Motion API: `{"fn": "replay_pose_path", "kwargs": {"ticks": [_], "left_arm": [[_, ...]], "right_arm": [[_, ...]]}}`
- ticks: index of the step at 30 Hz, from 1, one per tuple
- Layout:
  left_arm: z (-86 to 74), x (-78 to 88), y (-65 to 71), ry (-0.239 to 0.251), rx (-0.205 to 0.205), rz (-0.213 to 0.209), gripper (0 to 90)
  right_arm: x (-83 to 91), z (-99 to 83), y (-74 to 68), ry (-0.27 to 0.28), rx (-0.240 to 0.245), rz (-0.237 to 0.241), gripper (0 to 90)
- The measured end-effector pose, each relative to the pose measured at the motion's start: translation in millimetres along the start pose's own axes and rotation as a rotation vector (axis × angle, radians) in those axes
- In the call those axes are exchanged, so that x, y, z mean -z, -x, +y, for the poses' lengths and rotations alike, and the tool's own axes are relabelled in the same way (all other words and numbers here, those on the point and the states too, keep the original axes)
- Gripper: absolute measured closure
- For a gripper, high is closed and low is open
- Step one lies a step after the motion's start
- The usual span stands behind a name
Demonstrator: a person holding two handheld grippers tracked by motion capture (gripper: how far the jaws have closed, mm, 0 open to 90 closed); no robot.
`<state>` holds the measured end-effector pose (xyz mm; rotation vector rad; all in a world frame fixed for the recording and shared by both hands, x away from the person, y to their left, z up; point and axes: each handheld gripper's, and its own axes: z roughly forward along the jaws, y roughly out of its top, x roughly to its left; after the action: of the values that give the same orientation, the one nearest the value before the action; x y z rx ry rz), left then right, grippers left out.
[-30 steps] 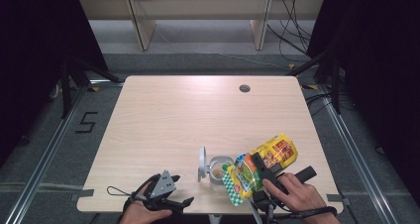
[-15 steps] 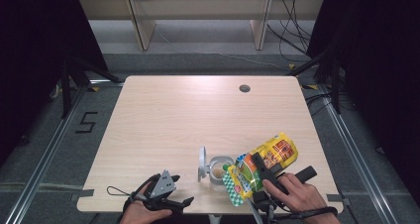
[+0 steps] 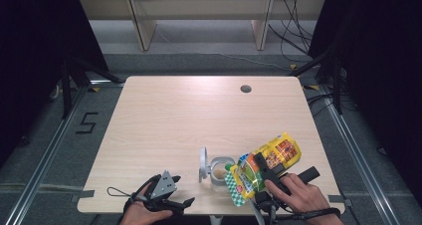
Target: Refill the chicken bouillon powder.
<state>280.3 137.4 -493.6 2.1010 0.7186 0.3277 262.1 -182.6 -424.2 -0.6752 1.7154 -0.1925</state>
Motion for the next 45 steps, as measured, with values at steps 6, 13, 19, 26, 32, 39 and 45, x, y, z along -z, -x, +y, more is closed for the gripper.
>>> {"fn": "replay_pose_path", "kwargs": {"ticks": [6,13,19,26,32,39,45], "left_arm": [[0.1,0.4,-1.7,-0.019,-0.018,0.009,18.3],[0.3,0.9,-2.6,-0.027,-0.016,0.009,18.3],[0.8,1.2,-2.9,-0.027,-0.029,0.008,18.3],[0.4,1.1,-2.7,-0.026,-0.022,0.008,18.3],[0.8,1.2,-3.0,-0.03,-0.032,0.007,18.3],[0.5,1.0,-1.9,-0.025,-0.014,0.002,18.3],[0.5,1.0,-2.4,-0.029,-0.019,0.006,18.3]], "right_arm": [[0.0,-2.1,2.5,0.0,-0.002,0.009,58.6],[-2.0,-0.4,2.4,0.004,0.028,0.02,58.6],[-1.3,-1.8,5.2,0.006,0.051,0.022,58.7],[-1.1,-2.3,6.4,0.011,0.072,0.022,58.7],[-1.3,-2.5,5.4,0.012,0.059,0.026,58.8],[-1.6,-2.9,5.7,0.012,0.056,0.026,59.2],[-1.9,-1.8,6.8,0.02,0.056,0.025,59.1]]}}
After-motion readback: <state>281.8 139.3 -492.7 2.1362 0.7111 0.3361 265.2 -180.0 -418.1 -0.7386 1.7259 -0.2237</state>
